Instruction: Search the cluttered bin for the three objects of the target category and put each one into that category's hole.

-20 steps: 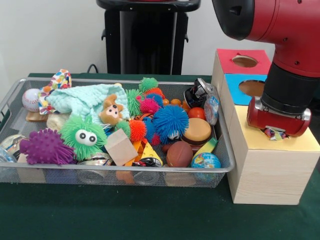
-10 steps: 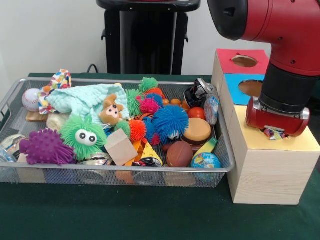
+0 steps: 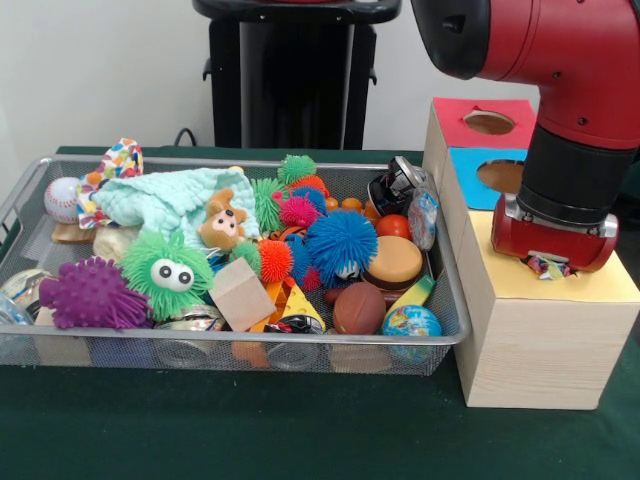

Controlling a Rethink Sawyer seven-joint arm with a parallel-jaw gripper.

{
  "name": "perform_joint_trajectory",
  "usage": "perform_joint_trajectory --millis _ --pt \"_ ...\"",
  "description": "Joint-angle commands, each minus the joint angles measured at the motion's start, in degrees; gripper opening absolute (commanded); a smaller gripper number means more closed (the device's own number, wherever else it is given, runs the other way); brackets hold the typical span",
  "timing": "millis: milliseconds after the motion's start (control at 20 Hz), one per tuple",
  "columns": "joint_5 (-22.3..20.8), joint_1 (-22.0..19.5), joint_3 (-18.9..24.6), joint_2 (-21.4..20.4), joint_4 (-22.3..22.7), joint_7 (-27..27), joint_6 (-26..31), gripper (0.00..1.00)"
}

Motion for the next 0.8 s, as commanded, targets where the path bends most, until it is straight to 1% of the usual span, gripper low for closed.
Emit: perform_joint_trajectory --millis 50,600,800 --pt "-5.4 -3.5 2.7 8.0 9.6 1.8 -3.2 1.00" --pt "-4.2 -0.4 -0.3 6.4 7.5 5.6 0.4 1.00" --pt "-4.0 0.3 -0.6 5.7 6.0 5.4 1.9 1.00"
